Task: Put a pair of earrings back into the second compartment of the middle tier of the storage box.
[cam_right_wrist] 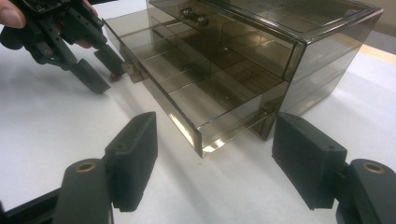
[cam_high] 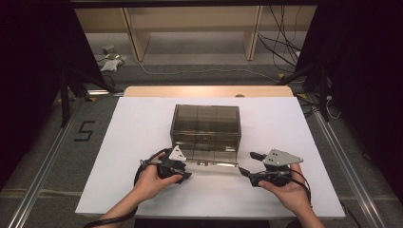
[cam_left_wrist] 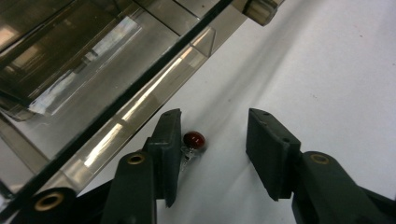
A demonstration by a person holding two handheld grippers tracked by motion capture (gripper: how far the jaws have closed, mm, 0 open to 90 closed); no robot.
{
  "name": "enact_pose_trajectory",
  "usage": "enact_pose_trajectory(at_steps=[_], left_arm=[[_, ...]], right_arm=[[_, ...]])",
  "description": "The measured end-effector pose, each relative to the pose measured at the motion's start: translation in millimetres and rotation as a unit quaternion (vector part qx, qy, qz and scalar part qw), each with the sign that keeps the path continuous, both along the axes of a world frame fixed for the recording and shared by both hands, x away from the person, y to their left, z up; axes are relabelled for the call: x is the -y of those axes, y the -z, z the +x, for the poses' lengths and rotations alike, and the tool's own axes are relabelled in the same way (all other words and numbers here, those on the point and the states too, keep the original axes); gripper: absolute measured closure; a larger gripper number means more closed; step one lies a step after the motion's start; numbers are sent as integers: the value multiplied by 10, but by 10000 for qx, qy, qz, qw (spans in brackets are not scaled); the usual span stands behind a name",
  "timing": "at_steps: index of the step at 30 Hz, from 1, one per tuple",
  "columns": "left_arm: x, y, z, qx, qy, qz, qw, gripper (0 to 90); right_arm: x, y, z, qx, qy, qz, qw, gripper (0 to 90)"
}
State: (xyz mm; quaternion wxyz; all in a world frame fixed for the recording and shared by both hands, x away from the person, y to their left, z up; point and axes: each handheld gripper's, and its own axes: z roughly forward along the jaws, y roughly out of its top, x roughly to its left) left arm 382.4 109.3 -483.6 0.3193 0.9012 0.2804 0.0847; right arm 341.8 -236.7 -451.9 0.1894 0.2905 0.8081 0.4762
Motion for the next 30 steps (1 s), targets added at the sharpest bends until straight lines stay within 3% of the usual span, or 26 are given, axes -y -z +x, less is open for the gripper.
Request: enact_pose_trajectory(at_steps=[19,30], left_arm=[[-54,2,43,-43,-243,-100,9996,761],[-71,10,39,-29,-281,-149,9995,797]], right_arm=[[-6,-10,-16,-16,-37,36,10000,326],[14,-4,-6,7,4,51,10000,326]])
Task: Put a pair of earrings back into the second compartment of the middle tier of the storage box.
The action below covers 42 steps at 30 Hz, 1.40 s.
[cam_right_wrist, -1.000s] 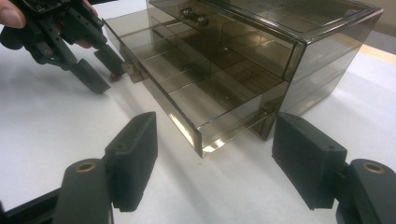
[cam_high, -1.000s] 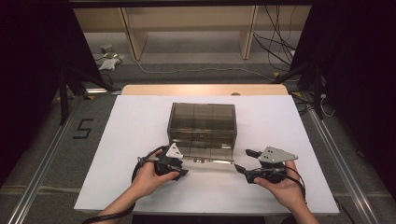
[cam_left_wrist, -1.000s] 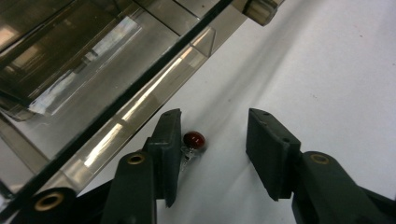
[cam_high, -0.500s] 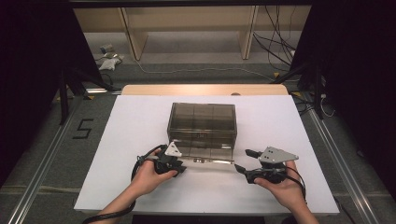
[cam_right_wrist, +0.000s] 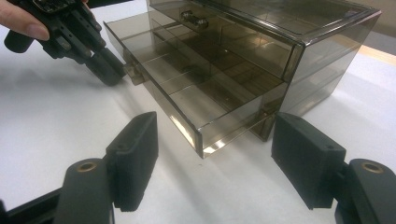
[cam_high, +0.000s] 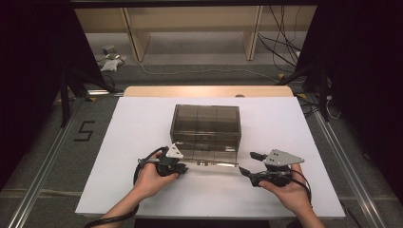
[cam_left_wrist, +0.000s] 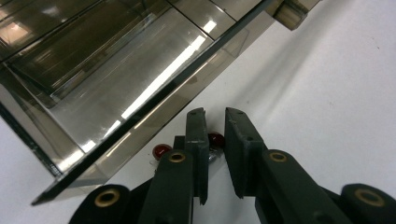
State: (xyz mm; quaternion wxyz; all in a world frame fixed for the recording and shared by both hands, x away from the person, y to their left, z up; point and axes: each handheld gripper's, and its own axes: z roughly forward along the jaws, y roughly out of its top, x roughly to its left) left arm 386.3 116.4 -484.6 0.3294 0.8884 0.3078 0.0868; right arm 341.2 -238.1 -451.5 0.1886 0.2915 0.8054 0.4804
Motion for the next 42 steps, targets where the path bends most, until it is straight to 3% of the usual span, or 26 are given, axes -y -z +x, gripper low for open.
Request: enact_pose_trajectory(at_steps=[18,29,42], left_arm=[[-23,6,-14,27,12,-79,10000,802],[-40,-41,-100,83,120,-102,9998,802],[-43,-196,-209,229,263,-438,9984,802]], right_arm=[[5,16,2,-26,9,-7,10000,326],[13,21,3,-20,26,3,10000,325],[27,65,9,-56,69,105,9999,297]])
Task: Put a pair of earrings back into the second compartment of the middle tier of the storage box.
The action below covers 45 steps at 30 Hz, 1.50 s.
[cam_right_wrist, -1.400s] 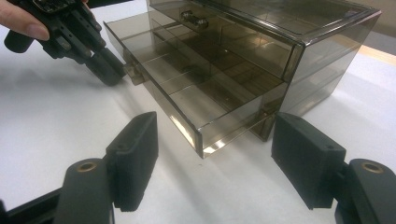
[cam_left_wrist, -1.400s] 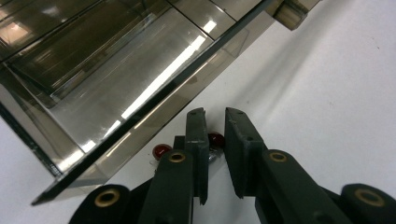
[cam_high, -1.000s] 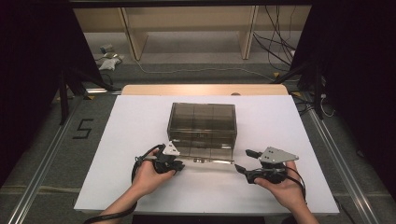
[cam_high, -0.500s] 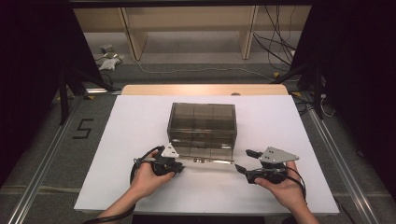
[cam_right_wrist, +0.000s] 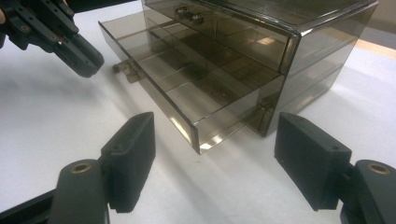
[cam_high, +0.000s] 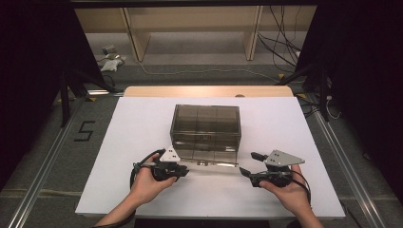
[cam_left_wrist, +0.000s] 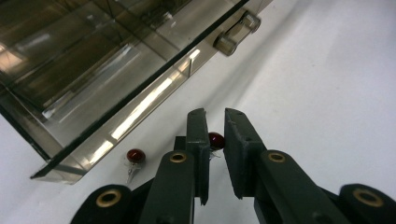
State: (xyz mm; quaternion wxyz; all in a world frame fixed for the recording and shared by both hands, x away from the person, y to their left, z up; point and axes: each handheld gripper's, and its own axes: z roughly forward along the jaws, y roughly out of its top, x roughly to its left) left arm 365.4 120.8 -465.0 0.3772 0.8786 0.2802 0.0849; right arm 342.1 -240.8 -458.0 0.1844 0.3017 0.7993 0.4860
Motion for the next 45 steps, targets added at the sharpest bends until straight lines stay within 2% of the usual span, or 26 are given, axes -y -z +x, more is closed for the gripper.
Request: enact_pose_trajectory(at_steps=[7,12,28,37,45], left_arm=[[1,-54,-18,98,-5,-93,9999,802],[-3,-66,-21,76,-27,-140,9999,801],[27,-203,-24,198,-1,-289,9994,802],[99,-301,-6,335,22,-334,9989,802],[209,-384,76,420,78,-369,9984,802]], right_arm=[[-2,40,-5,-50,16,89,9999,294],[-21,74,-5,-51,-9,96,9999,292],[-36,93,6,-90,24,136,9999,292],[-32,97,11,-98,35,132,9999,292],[-30,101,13,-108,30,130,9999,292]])
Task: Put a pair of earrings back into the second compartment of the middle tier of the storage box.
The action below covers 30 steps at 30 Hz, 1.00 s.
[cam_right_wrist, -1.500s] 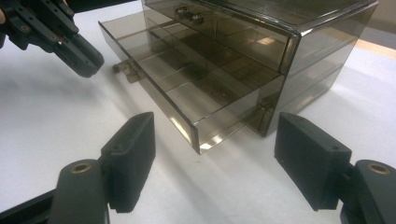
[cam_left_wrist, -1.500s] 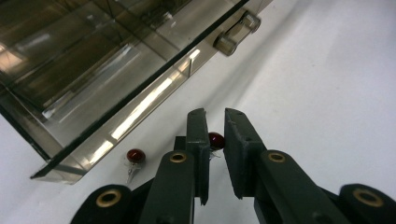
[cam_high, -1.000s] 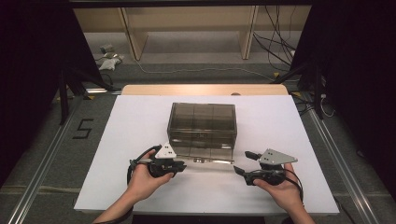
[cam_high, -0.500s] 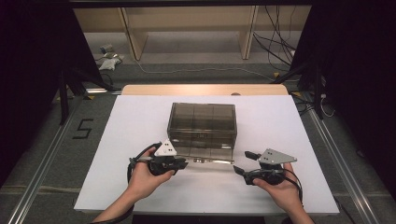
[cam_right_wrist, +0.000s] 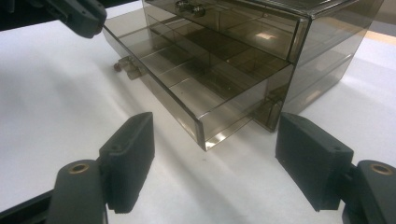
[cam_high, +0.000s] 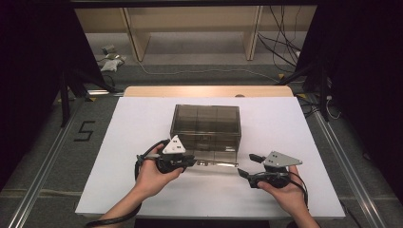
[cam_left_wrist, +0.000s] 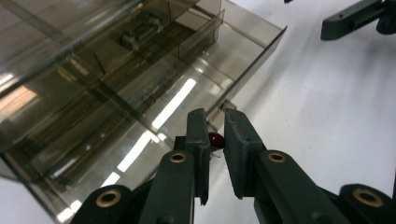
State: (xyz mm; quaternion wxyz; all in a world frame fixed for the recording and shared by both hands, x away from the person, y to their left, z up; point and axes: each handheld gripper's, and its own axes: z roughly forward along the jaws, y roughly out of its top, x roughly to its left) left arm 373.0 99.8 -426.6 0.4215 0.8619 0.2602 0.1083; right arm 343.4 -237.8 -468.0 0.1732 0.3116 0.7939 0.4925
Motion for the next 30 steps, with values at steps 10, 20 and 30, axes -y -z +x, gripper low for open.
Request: enact_pose_trajectory(at_steps=[10,20,30], left_arm=[[184,-7,168,57,-41,57,10000,801],[300,57,330,31,-118,148,9998,800],[388,97,387,-15,-97,196,9998,795]], right_arm=[[0,-1,-3,-14,-3,-3,10000,292],[2,3,0,-21,-12,0,10000,292],[-1,4,-1,-26,-24,1,10000,292]])
